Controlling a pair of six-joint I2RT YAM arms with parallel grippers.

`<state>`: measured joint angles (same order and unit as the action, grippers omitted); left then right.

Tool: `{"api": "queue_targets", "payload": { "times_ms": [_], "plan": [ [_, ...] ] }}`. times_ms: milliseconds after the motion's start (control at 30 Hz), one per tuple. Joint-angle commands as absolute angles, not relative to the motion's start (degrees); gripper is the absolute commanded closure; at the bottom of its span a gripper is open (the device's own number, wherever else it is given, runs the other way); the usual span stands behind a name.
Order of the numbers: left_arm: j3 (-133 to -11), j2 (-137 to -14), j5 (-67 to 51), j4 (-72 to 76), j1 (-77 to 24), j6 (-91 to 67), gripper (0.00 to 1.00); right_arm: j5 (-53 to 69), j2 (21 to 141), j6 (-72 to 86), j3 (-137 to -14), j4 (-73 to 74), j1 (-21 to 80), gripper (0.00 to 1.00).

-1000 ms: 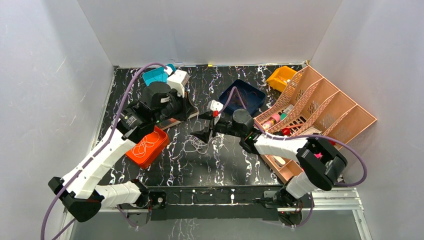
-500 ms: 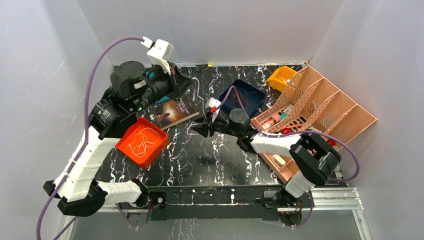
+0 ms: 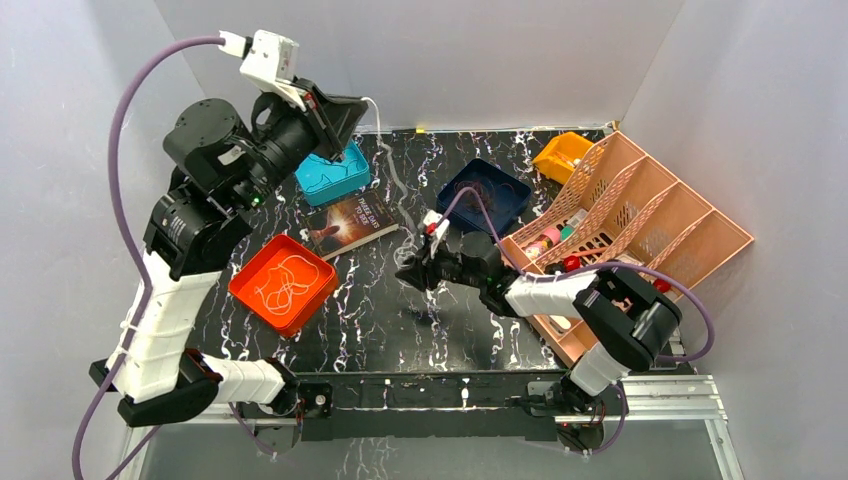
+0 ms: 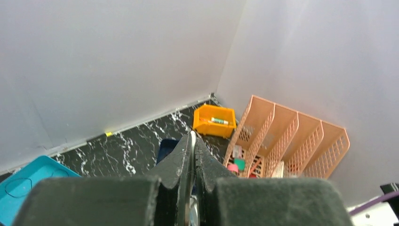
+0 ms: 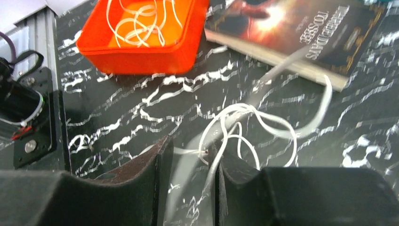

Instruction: Untangle the cables

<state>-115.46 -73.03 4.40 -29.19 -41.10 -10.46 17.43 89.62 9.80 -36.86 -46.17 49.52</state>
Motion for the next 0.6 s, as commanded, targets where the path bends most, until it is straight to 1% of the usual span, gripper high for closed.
{"api": "queue_targets", "payload": {
  "times_ms": [0,200,333,567],
  "plan": [
    [-119.68,-72.48,7.39,-25.02,-41.31,-8.45,1.00,15.82,88.91,13.26,-33.30,-48.73,49.47,0.59],
    [-123.25,-73.89,8.78,-23.29,-41.28,-7.38,1.00,16.47,89.10,16.22,-27.62,-50.71,49.46,0.59],
    [-123.97,-74.26,9.52,-21.78,-41.31,-6.55,1.00,16.58,87.14,18.16,-24.31,-51.15,49.55,0.60],
    [-127.73,-75.81,11.61,-20.47,-41.31,-3.91,1.00,12.76,81.76,18.63,-20.43,-45.70,49.57,0.60]
  ]
}}
